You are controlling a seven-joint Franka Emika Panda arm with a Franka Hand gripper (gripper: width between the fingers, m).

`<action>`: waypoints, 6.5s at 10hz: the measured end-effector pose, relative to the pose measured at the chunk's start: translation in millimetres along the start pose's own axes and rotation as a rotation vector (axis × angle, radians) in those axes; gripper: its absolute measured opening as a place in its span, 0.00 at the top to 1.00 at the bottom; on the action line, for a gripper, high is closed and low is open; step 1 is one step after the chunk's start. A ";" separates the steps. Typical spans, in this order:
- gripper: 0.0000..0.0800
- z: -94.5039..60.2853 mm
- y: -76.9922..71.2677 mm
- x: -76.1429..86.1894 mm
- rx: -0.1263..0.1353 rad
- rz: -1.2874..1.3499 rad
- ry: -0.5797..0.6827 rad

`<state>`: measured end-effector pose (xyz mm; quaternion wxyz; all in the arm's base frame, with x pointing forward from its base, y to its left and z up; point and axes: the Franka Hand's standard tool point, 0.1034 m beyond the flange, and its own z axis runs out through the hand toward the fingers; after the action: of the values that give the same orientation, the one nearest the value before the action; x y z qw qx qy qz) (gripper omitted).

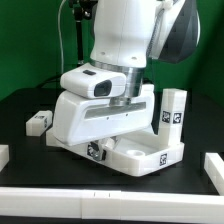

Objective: Assemble desk

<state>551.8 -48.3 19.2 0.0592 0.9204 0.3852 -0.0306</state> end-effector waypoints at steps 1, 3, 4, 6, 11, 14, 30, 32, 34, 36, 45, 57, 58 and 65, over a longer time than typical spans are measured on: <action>0.92 -2.1 -2.5 9.1 -0.010 -0.097 -0.007; 0.92 -4.6 -5.7 22.8 -0.025 -0.254 -0.011; 0.92 -5.2 -6.3 26.9 -0.031 -0.345 -0.016; 0.92 -4.1 -3.4 22.8 -0.034 -0.436 -0.026; 0.92 -11.8 -9.8 78.2 -0.037 -0.496 -0.018; 0.92 -9.4 -2.8 91.8 -0.034 -0.550 -0.021; 0.91 -16.5 8.1 144.3 -0.036 -0.631 -0.090; 0.65 -27.8 4.1 137.9 -0.015 -0.627 -0.106; 0.27 -51.1 10.8 134.5 -0.037 -0.622 -0.096; 0.21 -64.3 24.5 122.7 -0.047 -0.602 -0.091; 0.19 -71.7 42.9 106.5 -0.053 -0.495 -0.084; 0.19 -61.0 76.9 36.4 0.087 0.523 -0.108; 0.19 -58.1 83.0 25.2 0.110 0.627 -0.103; 0.19 -52.7 107.3 -35.1 0.189 0.919 -0.159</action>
Offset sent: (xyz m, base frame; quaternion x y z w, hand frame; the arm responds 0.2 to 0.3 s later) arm 0.0215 0.0338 -0.0027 0.0178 0.0059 -0.2455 0.9692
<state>604.2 -140.8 84.2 0.0121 0.9916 -0.0720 -0.1064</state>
